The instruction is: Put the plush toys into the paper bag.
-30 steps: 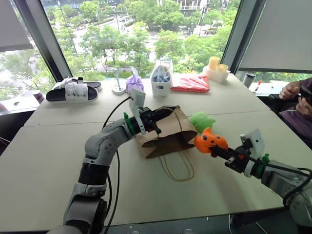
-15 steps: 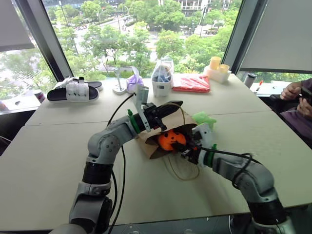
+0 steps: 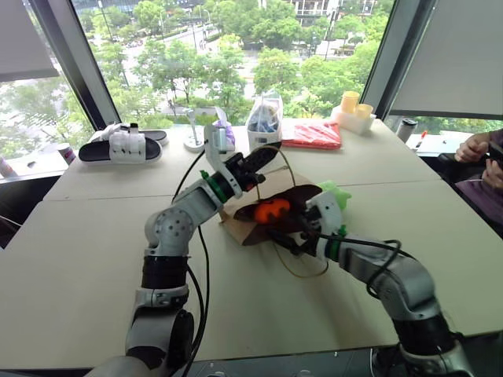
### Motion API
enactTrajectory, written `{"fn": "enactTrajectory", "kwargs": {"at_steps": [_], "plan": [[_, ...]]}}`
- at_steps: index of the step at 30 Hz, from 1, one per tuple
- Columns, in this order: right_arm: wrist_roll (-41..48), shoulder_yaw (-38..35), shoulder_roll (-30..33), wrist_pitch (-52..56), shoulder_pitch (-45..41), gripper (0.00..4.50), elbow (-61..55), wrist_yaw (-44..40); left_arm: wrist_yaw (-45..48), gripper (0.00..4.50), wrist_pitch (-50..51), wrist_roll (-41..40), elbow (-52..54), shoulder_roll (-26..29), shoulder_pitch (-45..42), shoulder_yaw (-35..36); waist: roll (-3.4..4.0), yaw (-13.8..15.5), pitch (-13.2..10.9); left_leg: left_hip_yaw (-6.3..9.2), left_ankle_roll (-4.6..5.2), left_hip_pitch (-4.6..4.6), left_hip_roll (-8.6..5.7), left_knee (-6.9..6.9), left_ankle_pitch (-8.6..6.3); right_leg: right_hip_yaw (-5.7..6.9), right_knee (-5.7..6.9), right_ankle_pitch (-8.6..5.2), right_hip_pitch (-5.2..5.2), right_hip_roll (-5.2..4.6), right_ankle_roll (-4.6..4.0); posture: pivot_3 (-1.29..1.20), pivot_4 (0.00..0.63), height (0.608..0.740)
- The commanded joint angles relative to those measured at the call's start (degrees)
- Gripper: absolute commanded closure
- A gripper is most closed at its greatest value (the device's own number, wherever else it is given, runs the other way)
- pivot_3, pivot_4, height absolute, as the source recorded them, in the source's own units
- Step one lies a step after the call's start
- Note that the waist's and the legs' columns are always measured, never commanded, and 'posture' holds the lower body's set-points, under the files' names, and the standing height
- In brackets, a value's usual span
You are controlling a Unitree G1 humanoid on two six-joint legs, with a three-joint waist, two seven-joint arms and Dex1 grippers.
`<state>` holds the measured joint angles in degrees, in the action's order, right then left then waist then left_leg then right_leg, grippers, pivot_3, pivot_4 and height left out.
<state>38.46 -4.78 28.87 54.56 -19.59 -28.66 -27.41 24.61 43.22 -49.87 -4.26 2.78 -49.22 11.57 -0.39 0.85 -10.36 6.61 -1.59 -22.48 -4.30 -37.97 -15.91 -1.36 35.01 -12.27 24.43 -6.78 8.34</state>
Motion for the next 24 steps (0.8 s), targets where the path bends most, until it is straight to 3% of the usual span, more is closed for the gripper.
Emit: {"fn": "enactTrajectory", "kwargs": {"at_steps": [1, 3, 5, 10, 15, 18, 22, 24], "plan": [[18.26, -16.75, 4.43, 5.10, 2.44, 0.05, -6.99, -1.95, 0.89, 4.50, -1.49, 0.27, -0.30, 0.74, -2.21, 0.32, -0.02, -0.13, -0.01, 0.00, 0.01, 0.00, 0.00, 0.00, -0.01, 0.00, -0.03, 0.00, -0.02, 0.00, 0.00, 0.00, 0.150, 0.740], [20.58, -22.21, 5.29, 4.15, 2.22, 0.05, -3.83, 0.09, 1.32, 4.50, -1.54, 0.32, -0.84, 0.99, -2.27, 0.32, -0.02, -0.37, -0.01, -0.04, 0.03, 0.07, 0.02, 0.00, -0.02, -0.01, -0.03, 0.00, -0.07, 0.00, 0.00, 0.00, 0.150, 0.740], [15.68, -23.32, 5.90, 0.16, 0.65, 0.05, 2.03, 1.96, 1.65, 4.50, -1.48, 0.38, -1.17, 1.10, -2.26, 0.27, -0.02, -0.51, -0.01, -0.08, 0.03, 0.14, 0.05, 0.00, -0.02, -0.01, 0.04, 0.00, -0.09, 0.02, 0.00, 0.00, 0.150, 0.740], [-1.04, -15.88, 6.93, -10.81, -5.67, 0.05, 18.63, 6.34, 1.99, 4.50, -1.45, 0.59, -1.26, 1.11, -2.28, 0.08, 0.01, -0.62, 0.00, -0.15, 0.02, 0.15, 0.06, -0.01, 0.00, -0.03, 0.08, 0.00, -0.08, 0.03, 0.00, 0.00, 0.150, 0.740], [-17.57, -3.99, 1.79, -24.54, -23.82, 0.05, 55.72, 7.93, 1.57, 4.50, -1.76, 0.69, -0.53, 1.64, -2.09, 0.40, 0.03, -1.85, 0.01, -0.36, -0.05, 0.13, 0.05, 0.00, 0.04, -0.15, 0.07, 0.04, 0.04, 0.01, -0.03, 0.00, 0.150, 0.740], [-19.10, -5.61, -1.17, -27.38, -32.50, 0.05, 73.52, 9.73, 1.13, 4.50, -1.86, 0.77, -0.22, 1.80, -1.89, 0.44, 0.03, -1.78, 0.01, -0.25, -0.41, 0.11, 0.08, 0.12, 0.25, -0.12, 0.09, 0.04, 0.10, 0.04, -0.04, 0.00, 0.150, 0.740], [-20.47, -6.12, -2.79, -30.75, -38.11, 0.05, 85.28, 7.41, 0.68, 4.50, -1.58, 0.70, 0.94, 2.37, -1.09, 0.38, 0.02, -1.63, 0.00, -0.18, -0.44, 0.07, 0.05, 0.31, 0.26, -0.11, 0.01, 0.04, 0.14, 0.00, -0.04, 0.00, 0.150, 0.740], [-21.64, -5.59, -3.07, -32.37, -39.29, 0.92, 87.97, 6.39, 0.31, 4.50, -1.61, 0.64, 1.08, 2.56, -0.94, 0.57, 0.02, -1.71, 0.00, -0.20, -0.43, 0.06, 0.03, 0.34, 0.25, -0.11, 0.00, 0.04, 0.13, -0.03, -0.04, 0.00, 0.150, 0.740]]}}
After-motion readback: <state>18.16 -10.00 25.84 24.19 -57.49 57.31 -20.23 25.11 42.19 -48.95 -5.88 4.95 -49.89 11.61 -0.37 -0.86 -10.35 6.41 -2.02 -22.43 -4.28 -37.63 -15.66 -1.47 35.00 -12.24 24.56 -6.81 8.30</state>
